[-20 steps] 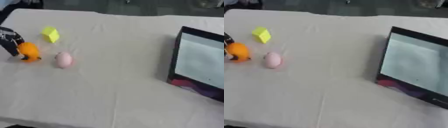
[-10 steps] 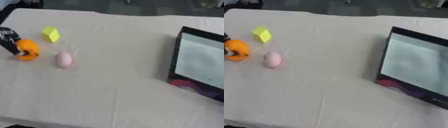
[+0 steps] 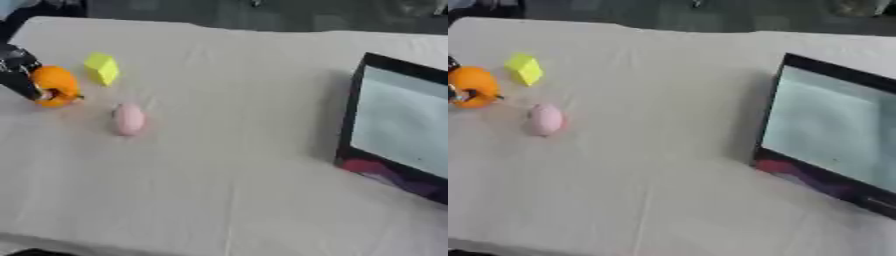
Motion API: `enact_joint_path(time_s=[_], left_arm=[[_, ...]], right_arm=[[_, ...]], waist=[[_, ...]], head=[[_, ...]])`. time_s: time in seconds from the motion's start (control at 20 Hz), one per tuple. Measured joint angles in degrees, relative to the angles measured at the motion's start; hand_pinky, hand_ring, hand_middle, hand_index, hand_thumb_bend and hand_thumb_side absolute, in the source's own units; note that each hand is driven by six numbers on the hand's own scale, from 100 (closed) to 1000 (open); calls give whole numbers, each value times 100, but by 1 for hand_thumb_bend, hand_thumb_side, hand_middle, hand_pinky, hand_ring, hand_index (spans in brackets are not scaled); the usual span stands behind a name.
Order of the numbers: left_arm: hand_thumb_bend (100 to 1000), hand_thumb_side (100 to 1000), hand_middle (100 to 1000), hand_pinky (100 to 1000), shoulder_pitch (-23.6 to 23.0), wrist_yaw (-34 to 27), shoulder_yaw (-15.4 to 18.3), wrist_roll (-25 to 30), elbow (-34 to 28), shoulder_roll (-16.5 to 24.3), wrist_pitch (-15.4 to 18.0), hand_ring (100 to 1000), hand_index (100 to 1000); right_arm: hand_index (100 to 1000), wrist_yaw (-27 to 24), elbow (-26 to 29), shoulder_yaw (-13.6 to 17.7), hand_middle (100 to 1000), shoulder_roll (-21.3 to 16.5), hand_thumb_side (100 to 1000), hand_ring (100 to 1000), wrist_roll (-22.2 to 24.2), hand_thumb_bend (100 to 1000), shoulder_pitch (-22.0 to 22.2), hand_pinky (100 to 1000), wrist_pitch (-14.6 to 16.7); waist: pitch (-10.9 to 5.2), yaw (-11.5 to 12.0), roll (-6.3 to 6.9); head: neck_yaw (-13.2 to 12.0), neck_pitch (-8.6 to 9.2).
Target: Pick up the objects with one hand, pass them to the other hand, and then place them into the box on the other side of the table.
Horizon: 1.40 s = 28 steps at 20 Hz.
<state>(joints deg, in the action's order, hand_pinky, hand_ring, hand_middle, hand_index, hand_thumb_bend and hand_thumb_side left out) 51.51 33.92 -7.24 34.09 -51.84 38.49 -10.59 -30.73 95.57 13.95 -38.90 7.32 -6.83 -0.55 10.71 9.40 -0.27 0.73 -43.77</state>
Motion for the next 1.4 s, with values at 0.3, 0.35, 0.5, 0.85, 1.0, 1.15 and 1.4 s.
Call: enact_joint_path(time_s=[0.3,0.35,0.5,0.85,1.0,1.15,1.4], left_arm=[[248,100,441,732,-188,-692,-80,-429,-861,124,-271,537,504],[245,100,440,732,-213,-773,-97,-513,-988,126,-306,536,503],[240,100,439,729,-285,-973,-167,-766,-1350,125,-388,534,504],[229,100,434,729,-371,-1027,-418,-1226,-2048,-274,-467,527,500],[228,100,432,728,-377,-892,-506,-1405,-2235,-598,-437,525,499],[221,100,429,729,-400,-720,-592,-1565,-2359,-862,-377,522,497],[210,100,428,728,-471,-522,-675,-1776,-2484,-1237,-280,517,498]], right_arm=[[1000,-262,138,-180,995,-308,646,1000,111,100,-392,1000,67],[1000,-298,164,-224,996,-354,639,1000,147,100,-459,1000,76],[1000,-380,219,-367,997,-474,601,1000,259,100,-690,1000,94],[1000,-289,339,-889,999,-783,553,1000,648,100,-1580,1000,20],[1000,-111,316,-1182,1000,-796,549,1000,832,100,-2007,1000,47],[1000,40,238,-1436,1000,-791,538,1000,988,100,-2430,1000,120],[1000,368,9,-1825,1000,-654,534,1000,1295,100,-3067,1000,144]], waist=[[0,4,0],[0,8,0],[0,12,0],[0,29,-49],[0,50,-69],[0,59,-77],[0,84,-98]], head=[[89,0],[102,0],[133,0],[167,3],[199,7],[218,8],[263,8]])
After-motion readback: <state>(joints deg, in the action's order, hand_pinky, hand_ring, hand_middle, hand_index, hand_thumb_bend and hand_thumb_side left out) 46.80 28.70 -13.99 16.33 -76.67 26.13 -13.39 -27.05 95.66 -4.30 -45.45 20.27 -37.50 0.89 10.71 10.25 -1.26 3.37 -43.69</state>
